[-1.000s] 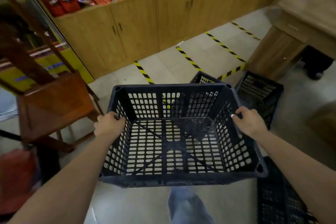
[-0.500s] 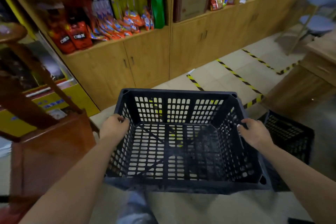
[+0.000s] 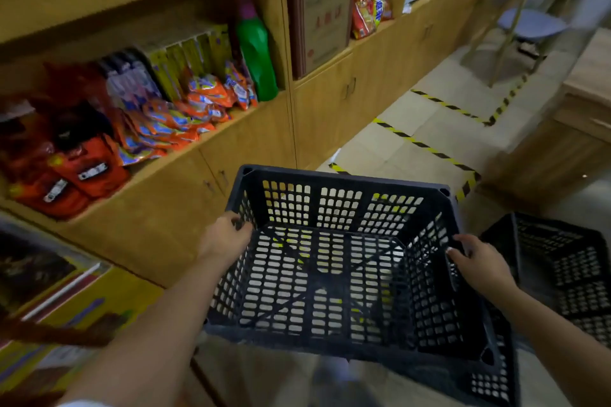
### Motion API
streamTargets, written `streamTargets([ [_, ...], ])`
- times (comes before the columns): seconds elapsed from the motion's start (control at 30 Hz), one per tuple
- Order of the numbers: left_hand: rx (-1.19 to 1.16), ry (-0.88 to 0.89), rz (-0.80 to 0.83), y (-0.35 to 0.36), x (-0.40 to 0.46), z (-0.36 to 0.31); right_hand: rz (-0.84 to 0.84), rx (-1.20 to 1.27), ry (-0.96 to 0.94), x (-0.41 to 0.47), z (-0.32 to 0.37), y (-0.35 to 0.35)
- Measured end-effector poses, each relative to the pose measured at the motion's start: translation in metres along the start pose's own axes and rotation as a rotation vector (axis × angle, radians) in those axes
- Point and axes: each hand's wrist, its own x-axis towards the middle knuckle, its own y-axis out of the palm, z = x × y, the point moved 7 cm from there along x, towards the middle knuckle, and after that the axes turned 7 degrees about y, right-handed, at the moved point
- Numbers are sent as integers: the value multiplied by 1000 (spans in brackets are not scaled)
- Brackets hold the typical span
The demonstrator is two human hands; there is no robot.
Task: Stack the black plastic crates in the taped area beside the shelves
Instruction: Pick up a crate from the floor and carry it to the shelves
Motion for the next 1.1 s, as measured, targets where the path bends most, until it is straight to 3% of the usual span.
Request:
streamTargets([
  [0.4, 54, 135, 193, 46, 225, -47, 5, 175, 195, 106, 58, 41],
  [0.67, -90, 133, 460, 93, 350, -72, -10, 325, 462, 135, 95, 48],
  [1.1, -47, 208, 595, 241, 516, -57, -22, 568, 745, 229, 90, 195],
])
